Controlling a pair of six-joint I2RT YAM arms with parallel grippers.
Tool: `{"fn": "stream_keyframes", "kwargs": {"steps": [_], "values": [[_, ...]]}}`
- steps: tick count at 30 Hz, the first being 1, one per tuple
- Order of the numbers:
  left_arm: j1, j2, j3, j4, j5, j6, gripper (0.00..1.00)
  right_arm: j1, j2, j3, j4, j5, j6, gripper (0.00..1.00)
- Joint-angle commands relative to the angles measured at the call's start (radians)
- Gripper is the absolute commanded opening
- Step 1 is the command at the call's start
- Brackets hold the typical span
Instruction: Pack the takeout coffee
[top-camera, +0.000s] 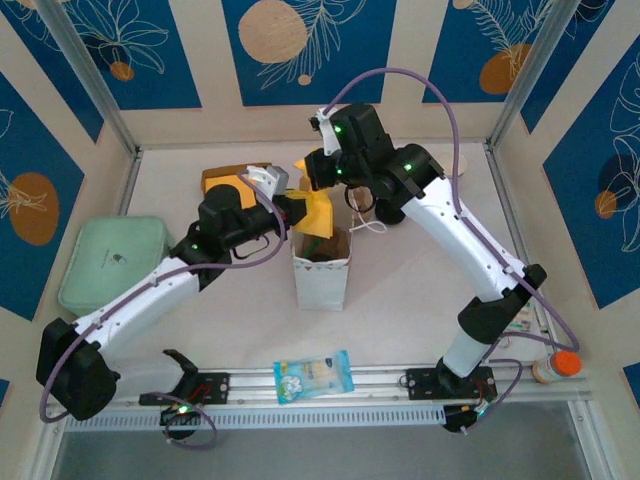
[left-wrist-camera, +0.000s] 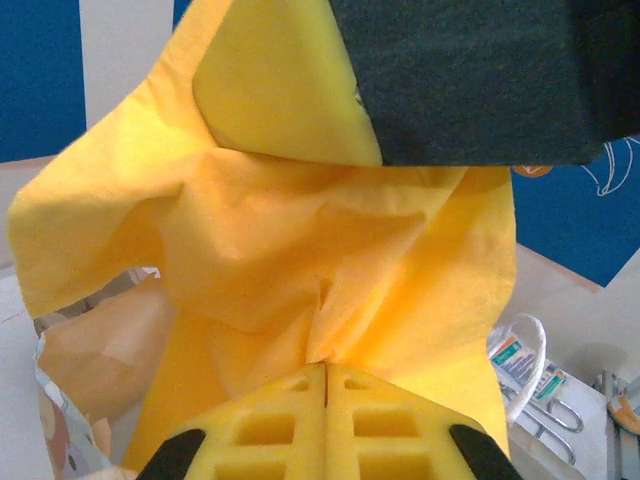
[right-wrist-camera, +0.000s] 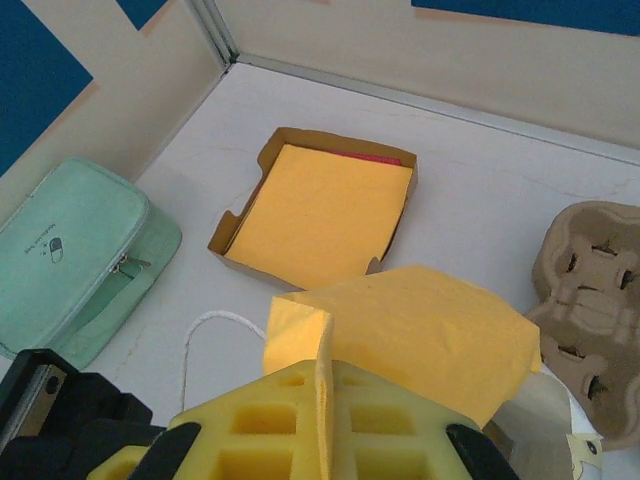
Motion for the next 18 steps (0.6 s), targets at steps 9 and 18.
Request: {"fn": "stream_keyframes", "kwargs": {"steps": [9,18], "values": [[-0.036,-0.048,-0.058,0.013,-0.05,-0.012,0.12,0.009,-0.152,-0.154,0.125,-0.047,0.048,0.0],[-0.053,-0.094,-0.072,-0.003,-0.076,-0.01,0.23,0.044,-0.219,-0.184,0.132,-0.042,0.041,0.0]]}}
